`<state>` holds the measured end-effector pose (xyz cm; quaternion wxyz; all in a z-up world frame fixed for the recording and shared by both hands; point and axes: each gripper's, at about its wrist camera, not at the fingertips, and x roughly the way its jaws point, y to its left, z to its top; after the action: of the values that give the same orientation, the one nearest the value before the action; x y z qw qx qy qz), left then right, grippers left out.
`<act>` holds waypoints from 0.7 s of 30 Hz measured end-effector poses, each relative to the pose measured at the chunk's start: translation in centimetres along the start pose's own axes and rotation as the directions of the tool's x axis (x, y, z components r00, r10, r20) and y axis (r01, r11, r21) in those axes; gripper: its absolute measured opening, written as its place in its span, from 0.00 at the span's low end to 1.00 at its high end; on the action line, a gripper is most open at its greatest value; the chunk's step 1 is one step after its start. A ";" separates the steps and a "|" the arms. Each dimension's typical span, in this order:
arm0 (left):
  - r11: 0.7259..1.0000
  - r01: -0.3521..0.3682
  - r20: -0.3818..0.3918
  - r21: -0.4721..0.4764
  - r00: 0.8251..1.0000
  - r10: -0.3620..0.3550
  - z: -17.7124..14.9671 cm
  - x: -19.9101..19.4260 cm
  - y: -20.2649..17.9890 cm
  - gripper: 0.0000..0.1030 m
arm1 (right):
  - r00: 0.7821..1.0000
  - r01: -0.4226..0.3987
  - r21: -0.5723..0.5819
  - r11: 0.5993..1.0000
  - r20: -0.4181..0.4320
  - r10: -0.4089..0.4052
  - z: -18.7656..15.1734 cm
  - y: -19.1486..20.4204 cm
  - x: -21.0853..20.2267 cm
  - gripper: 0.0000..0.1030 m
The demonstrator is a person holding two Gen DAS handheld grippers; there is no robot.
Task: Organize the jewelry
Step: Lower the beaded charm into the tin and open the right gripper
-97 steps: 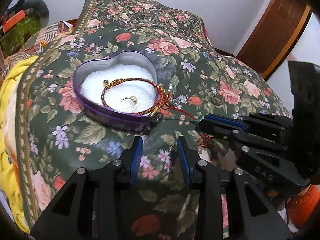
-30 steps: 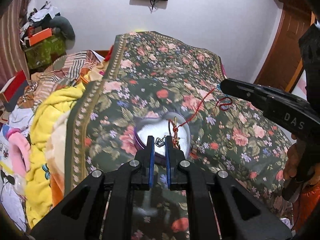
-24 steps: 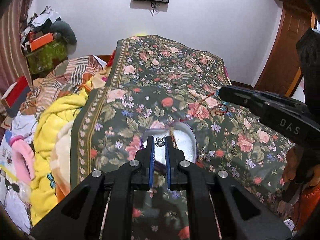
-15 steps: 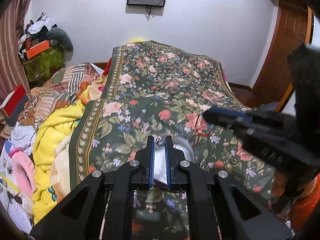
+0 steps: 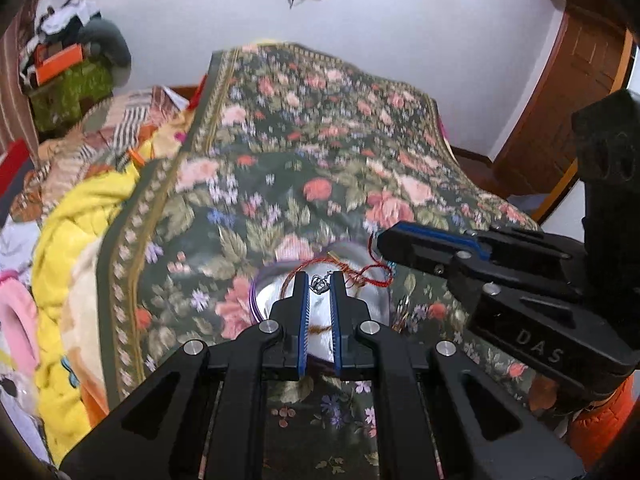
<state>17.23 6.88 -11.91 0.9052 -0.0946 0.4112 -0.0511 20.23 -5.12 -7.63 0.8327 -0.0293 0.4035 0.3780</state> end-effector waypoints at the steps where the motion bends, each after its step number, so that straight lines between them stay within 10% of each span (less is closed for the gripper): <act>1: 1.000 -0.004 -0.006 0.000 1.000 0.004 -0.2 0.2 0.0 0.08 | 1.000 -0.001 0.002 1.000 -0.008 0.001 -0.1 0.0 0.2 0.07; 21: 0.999 -0.033 -0.016 0.032 0.999 0.034 -0.6 0.2 0.2 0.08 | 0.994 -0.005 -0.020 1.000 -0.105 0.003 -1.2 0.4 2.2 0.07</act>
<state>16.95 6.96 -12.48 0.9040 -0.0729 0.4191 -0.0432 20.00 -3.89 -9.90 0.8093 -0.0568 0.4428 0.3818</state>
